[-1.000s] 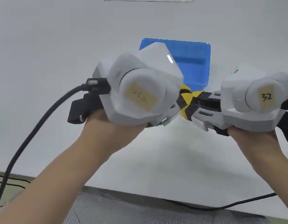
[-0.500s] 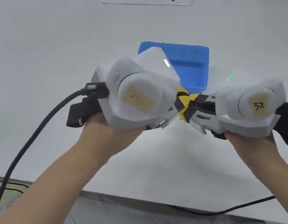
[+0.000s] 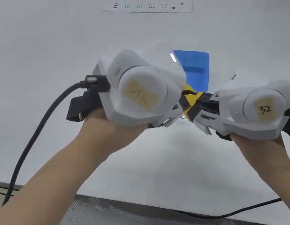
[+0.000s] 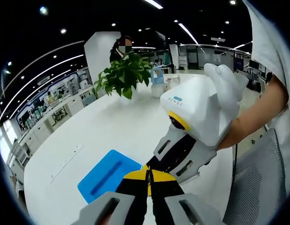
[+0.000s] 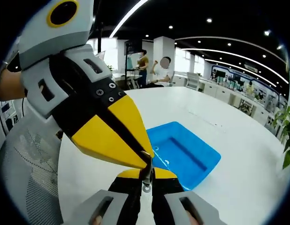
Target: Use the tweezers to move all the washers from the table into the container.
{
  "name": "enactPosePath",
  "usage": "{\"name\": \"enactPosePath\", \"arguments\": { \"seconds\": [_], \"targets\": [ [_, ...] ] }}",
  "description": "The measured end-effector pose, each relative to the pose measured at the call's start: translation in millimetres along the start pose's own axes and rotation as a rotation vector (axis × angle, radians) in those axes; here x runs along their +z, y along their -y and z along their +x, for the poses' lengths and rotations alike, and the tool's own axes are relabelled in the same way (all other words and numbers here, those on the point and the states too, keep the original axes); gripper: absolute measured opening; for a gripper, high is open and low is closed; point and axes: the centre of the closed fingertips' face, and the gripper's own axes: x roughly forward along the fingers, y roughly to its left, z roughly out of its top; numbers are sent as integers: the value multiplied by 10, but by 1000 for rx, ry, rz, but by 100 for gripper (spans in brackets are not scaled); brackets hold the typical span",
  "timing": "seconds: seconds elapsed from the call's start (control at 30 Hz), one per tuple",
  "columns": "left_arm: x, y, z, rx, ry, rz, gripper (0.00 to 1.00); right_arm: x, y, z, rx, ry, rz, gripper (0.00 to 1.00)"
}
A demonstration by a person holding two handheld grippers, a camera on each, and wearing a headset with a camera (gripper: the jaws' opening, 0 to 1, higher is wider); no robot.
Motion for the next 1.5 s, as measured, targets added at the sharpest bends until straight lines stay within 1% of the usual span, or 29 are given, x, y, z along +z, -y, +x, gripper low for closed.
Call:
{"name": "enactPosePath", "arguments": {
  "seconds": [0.07,0.17,0.27,0.33,0.37,0.4,0.43,0.47,0.53,0.57,0.67,0.77,0.83,0.9,1.03,1.1,1.27,1.4,1.43,1.47,1.5],
  "targets": [
    [80,-45,-34,1,7,24,0,95,40,-24,-7,17,-3,3],
    [178,-110,-67,7,23,35,0,208,104,-52,-25,36,-14,3],
    [309,-211,-84,33,40,83,0,338,208,-69,-47,56,-33,3],
    [374,-281,-79,44,46,99,0,425,294,-70,-66,68,-52,3],
    [393,-311,-76,49,46,106,0,460,338,-62,-70,71,-54,3],
    [407,-372,-46,56,51,115,0,493,391,-53,-84,76,-57,3],
    [414,-389,-39,57,53,116,0,505,409,-49,-88,78,-58,3],
    [431,-431,-19,59,58,116,0,520,460,-33,-99,78,-61,3],
    [442,-506,31,58,62,115,0,518,544,-2,-118,73,-68,3],
    [441,-527,54,57,62,116,0,515,566,13,-120,73,-63,3],
    [397,-570,142,46,48,126,0,456,632,80,-133,54,-46,3],
    [278,-578,265,25,29,121,0,303,675,174,-135,-1,-51,3],
    [205,-573,330,11,20,107,0,212,687,229,-131,-28,-52,4],
    [145,-569,386,1,6,107,0,143,690,277,-126,-48,-47,4],
    [82,-581,463,-12,-13,106,0,67,719,337,-128,-74,-39,4],
    [40,-578,507,-22,-29,111,0,14,727,371,-125,-91,-30,4],
    [-16,-566,582,-37,-52,121,0,-73,756,417,-134,-121,-14,4],
    [-83,-532,612,-53,-81,138,0,-145,726,451,-125,-150,-1,4],
    [-74,-530,607,-52,-77,142,0,-131,731,442,-129,-143,-3,4],
    [-76,-532,605,-52,-81,146,0,-134,734,439,-127,-148,3,4],
    [-72,-532,603,-51,-85,147,0,-131,740,438,-128,-151,23,5]
  ]
}}
